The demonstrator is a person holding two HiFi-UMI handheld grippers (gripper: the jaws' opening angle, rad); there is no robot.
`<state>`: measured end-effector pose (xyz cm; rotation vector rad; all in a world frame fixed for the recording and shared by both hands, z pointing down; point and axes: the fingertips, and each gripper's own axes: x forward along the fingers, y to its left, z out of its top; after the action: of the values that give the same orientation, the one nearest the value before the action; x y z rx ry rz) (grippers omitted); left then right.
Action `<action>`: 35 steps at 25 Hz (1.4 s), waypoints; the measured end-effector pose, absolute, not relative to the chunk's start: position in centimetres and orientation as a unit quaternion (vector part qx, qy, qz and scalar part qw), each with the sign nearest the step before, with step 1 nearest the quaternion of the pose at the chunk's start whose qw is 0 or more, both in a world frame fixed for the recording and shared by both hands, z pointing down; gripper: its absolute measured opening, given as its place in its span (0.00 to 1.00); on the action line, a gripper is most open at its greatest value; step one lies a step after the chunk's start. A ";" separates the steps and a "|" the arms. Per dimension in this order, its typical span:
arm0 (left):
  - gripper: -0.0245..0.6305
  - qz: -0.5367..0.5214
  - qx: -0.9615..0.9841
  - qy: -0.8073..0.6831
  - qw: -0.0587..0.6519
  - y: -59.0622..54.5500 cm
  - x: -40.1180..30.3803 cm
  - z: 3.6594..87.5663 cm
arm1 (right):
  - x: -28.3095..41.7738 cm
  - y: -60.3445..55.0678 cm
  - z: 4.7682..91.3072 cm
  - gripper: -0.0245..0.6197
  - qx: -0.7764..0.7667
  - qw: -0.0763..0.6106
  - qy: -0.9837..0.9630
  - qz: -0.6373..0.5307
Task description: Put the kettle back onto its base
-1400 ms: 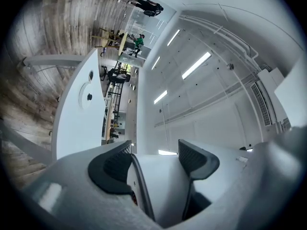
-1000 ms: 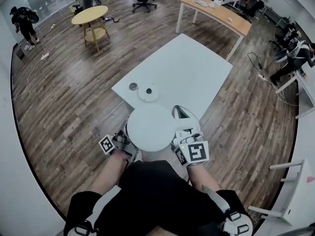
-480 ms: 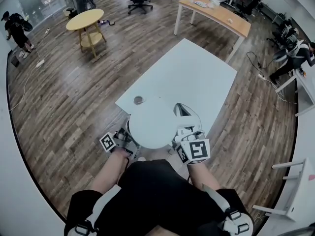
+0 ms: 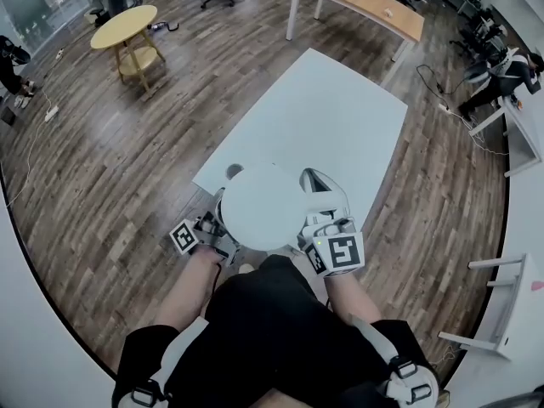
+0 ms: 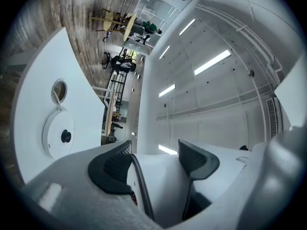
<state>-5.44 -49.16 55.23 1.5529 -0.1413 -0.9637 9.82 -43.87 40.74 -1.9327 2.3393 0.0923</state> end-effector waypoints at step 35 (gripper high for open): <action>0.12 -0.179 0.824 -0.286 0.456 -63.8 0.3 60.5 | 18.7 -56.8 48.3 0.05 -0.694 0.001 0.720 0.012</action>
<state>0.32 -63.75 60.54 2.0313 -0.7060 -0.4416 18.74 -56.77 48.30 -2.1779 2.2602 0.0386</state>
